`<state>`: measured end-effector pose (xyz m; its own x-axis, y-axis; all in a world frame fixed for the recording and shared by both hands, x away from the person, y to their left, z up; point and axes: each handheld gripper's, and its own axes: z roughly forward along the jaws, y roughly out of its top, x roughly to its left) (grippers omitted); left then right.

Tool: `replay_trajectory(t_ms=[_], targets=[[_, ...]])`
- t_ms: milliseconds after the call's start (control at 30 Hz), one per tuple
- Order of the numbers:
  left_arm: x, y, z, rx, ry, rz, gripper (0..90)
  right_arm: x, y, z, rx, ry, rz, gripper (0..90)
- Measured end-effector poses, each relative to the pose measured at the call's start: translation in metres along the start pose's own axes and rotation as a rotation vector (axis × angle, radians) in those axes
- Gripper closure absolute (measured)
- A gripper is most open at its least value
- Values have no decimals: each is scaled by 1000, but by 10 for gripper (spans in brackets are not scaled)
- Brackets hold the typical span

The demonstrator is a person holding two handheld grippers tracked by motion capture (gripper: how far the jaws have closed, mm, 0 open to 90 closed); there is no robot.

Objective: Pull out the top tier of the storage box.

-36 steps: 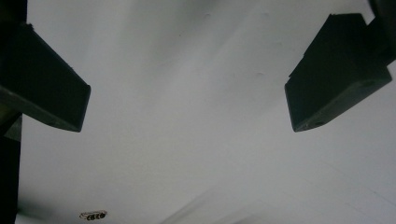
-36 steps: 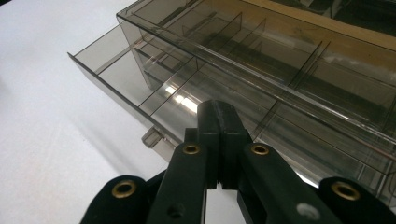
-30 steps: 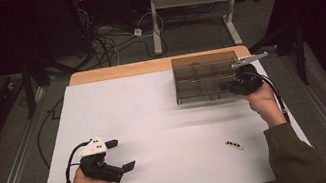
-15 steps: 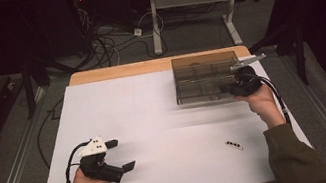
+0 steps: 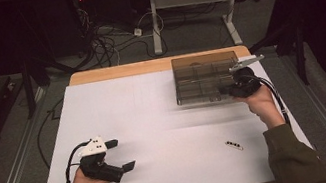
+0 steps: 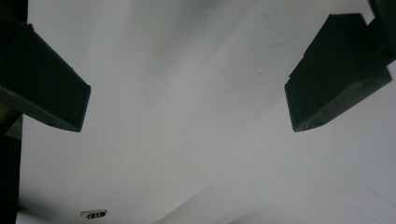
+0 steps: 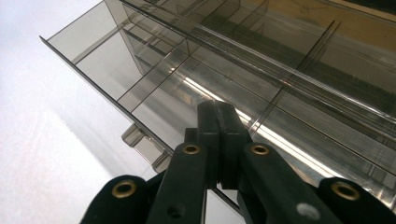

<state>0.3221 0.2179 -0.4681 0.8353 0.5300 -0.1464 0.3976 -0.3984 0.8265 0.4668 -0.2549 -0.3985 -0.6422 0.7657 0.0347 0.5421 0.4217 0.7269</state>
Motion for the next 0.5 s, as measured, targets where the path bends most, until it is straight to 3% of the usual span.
replay_trajectory(t_ms=[500], targets=[[0, 0, 0, 0, 1, -1, 0, 1, -2, 1, 6, 9, -7, 900]])
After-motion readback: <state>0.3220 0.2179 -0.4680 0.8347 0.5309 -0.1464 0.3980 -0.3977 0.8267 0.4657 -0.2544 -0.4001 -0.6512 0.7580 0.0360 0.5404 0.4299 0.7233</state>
